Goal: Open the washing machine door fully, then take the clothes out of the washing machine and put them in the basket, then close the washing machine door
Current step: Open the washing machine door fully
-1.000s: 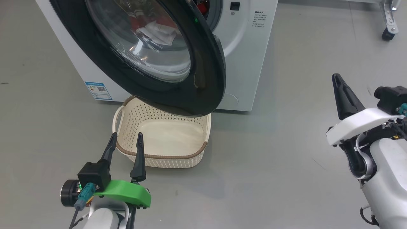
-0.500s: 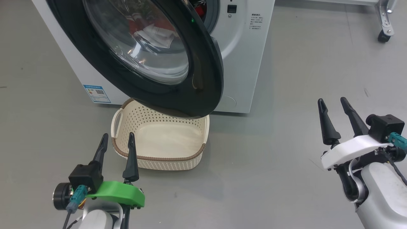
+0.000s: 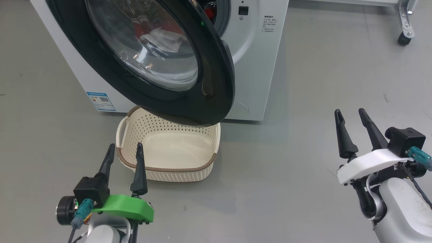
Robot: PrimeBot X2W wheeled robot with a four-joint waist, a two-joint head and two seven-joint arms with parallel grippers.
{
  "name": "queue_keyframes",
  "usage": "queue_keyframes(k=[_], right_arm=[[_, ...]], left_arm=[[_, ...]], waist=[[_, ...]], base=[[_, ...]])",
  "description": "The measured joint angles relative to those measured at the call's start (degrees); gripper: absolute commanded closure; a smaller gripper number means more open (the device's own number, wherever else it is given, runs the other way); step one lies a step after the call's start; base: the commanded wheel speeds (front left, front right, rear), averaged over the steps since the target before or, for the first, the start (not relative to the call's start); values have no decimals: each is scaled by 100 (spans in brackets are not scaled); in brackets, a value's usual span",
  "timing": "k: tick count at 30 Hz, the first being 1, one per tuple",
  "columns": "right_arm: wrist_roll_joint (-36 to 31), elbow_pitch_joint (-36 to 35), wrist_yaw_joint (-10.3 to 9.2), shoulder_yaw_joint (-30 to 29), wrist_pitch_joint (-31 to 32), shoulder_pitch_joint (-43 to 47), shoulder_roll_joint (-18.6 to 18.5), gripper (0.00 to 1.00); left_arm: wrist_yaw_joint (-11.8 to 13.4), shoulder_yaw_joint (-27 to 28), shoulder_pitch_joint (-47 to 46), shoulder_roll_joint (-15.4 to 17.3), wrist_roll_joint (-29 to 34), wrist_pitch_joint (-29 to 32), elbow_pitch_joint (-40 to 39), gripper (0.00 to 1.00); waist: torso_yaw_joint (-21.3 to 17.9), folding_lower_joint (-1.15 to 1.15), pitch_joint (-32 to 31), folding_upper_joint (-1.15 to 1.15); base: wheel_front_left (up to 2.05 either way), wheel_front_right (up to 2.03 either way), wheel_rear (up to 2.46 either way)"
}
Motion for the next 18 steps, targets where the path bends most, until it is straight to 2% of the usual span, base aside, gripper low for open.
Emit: queue_keyframes(k=[18], right_arm=[[-98, -93, 1, -170, -32, 111, 140, 0]], left_arm=[[0, 3, 35, 0, -57, 0, -26, 0]], waist=[[-44, 0, 0, 0]], base=[[0, 0, 0]])
